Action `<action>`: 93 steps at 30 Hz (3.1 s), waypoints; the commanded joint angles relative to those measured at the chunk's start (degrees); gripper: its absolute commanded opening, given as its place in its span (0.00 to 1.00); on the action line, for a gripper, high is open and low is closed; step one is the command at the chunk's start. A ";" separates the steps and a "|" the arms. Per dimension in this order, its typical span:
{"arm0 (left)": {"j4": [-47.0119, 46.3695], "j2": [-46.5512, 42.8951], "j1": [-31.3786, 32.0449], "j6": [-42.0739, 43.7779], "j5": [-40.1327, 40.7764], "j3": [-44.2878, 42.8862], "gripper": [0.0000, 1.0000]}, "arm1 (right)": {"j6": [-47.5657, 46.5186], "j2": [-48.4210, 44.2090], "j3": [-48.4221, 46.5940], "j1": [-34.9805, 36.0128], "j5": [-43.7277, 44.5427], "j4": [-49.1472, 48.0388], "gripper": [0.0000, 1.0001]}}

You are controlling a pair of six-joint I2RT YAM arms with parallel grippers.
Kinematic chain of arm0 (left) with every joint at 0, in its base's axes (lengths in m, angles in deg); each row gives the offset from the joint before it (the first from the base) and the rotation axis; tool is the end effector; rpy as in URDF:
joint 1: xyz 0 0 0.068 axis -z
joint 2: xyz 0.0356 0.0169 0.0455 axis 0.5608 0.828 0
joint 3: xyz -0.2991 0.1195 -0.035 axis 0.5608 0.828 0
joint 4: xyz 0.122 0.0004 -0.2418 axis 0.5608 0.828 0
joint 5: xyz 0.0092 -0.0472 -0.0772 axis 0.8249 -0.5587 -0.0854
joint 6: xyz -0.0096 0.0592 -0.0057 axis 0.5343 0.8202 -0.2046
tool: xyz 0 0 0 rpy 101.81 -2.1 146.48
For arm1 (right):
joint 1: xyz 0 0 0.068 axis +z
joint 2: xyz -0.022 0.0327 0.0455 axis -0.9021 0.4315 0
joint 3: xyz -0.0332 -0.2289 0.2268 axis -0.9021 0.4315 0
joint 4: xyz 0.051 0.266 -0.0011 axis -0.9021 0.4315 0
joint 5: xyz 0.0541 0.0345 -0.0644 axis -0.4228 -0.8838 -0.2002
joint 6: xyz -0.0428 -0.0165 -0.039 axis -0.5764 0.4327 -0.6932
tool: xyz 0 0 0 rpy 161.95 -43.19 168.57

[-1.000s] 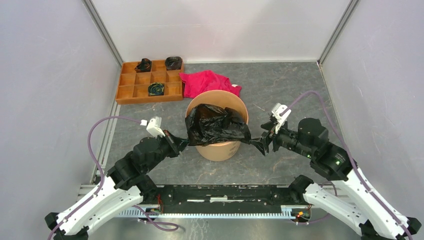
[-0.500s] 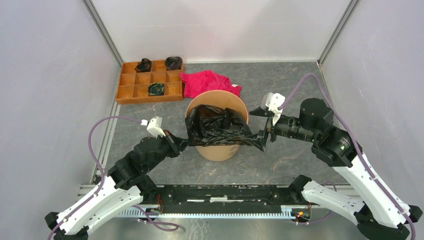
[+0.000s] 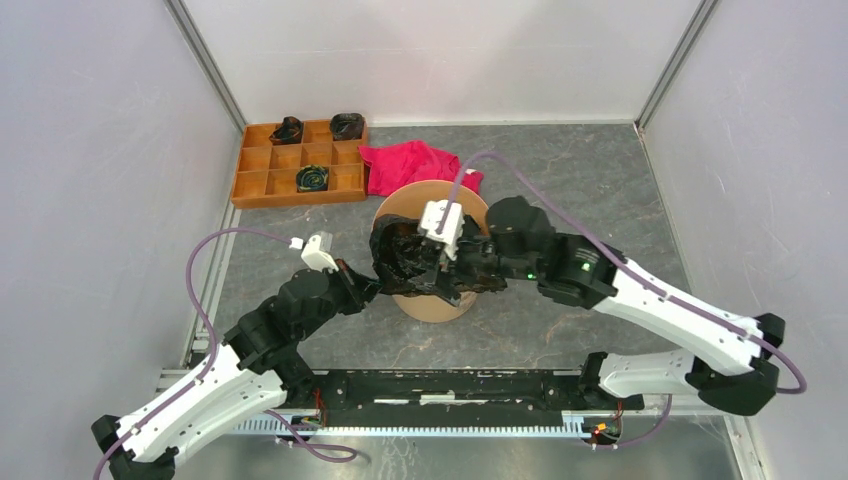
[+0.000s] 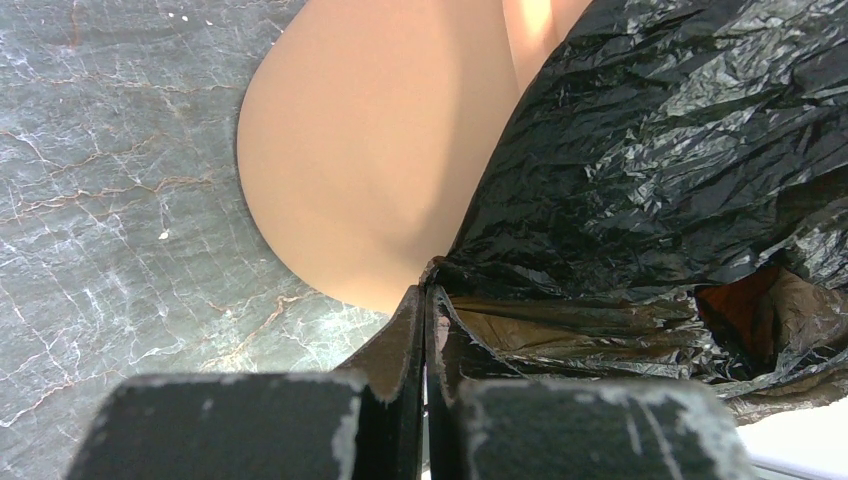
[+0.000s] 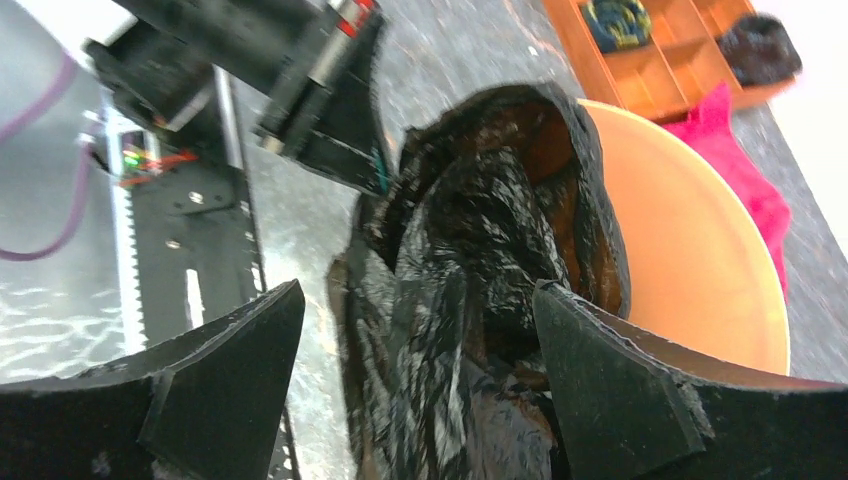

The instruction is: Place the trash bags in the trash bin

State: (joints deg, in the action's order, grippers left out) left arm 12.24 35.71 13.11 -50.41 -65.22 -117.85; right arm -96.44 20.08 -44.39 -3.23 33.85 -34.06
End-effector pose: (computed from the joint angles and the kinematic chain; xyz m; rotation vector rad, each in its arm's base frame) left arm 0.0778 -0.0695 0.2859 -0.2630 2.0950 -0.8787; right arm 0.1082 0.2147 0.4687 -1.2517 1.5576 0.7917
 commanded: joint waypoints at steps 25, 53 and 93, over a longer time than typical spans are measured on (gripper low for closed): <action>0.69 0.85 -0.31 -2.44 1.57 -0.68 0.02 | 7.35 -7.46 11.74 -3.47 36.94 -9.22 0.09; 20.68 26.39 -0.29 30.66 7.97 -48.97 1.00 | 8.35 -11.28 21.41 -16.31 21.90 -23.04 0.11; 9.73 50.73 -20.61 32.06 2.63 -53.90 0.02 | 19.38 2.15 13.67 -33.36 11.27 -20.79 0.02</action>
State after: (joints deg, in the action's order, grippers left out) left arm 25.29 84.97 -2.21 -14.81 -55.12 -171.97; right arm -79.26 19.53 -27.52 -34.00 49.67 -53.75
